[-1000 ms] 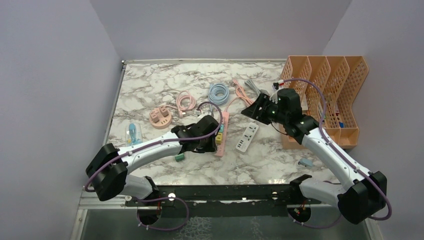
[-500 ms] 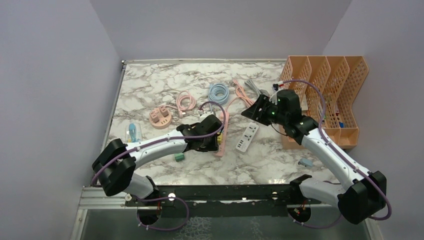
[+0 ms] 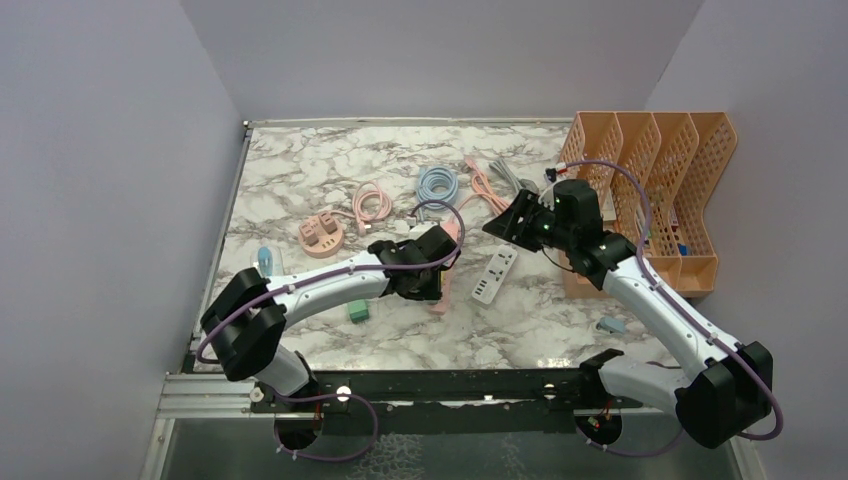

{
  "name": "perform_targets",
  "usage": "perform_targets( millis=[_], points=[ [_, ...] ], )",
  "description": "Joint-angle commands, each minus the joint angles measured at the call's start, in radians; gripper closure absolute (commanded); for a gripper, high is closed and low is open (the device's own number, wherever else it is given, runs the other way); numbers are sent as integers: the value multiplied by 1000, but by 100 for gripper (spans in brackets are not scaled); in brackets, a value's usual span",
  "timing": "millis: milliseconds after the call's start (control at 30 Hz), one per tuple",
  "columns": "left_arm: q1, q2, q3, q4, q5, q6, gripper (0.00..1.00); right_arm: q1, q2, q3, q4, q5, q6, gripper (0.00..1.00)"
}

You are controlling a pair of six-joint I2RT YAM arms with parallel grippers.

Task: Insert the plug

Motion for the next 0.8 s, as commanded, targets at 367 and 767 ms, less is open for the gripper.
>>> perform_targets(
  millis=[367, 767],
  points=[
    [-91, 199, 158, -203, -96, 15, 100, -4, -18, -6, -41, 97, 11, 51],
    [-94, 306, 101, -171, -35, 34, 100, -4, -19, -9, -56, 117, 18, 51]
  ],
)
